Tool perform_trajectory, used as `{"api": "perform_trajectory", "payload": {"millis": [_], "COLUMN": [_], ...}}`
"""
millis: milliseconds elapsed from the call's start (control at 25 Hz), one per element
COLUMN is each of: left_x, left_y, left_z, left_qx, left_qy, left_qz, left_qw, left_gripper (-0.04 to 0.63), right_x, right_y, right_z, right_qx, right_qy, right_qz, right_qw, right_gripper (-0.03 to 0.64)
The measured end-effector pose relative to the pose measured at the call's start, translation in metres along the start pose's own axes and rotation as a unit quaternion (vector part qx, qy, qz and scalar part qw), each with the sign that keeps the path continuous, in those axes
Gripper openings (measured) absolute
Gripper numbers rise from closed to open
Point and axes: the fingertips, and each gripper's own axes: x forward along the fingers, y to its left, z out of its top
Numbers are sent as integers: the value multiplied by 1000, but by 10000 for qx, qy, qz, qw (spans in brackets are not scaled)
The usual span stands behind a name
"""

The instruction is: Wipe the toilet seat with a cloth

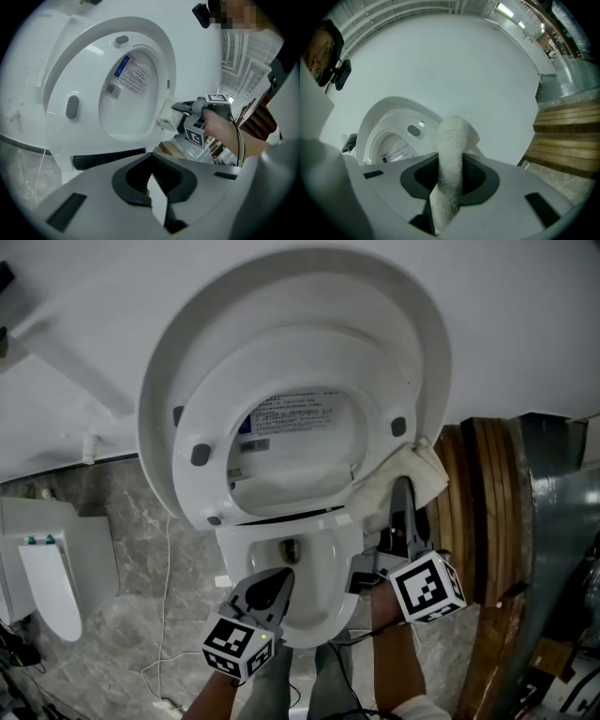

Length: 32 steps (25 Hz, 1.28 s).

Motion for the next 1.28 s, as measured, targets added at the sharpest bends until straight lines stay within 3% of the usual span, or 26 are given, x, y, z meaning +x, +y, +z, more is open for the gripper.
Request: {"api": "perform_trajectory", "payload": {"millis": [320,680,1280], "left_x": [-4,-1,-7], "left_y": [11,5,12], "left_z": [-18,-48,-67], "left_qx": [-74,-199,-232], "left_qy": [18,95,-6], "left_qz": [131,158,294], "left_qw": [9999,9996,9993], "left_gripper": [9,9,9], "right_x": [-8,-19,-35], "right_y": [-31,-38,-64], "right_z": [-35,-50,-107], "right_qx": [-160,-206,-276], "right_qy": [132,40,302], "right_qz": [-170,14,-52], "right_qw": [9996,9998,9992], "right_gripper": [100,100,100]}}
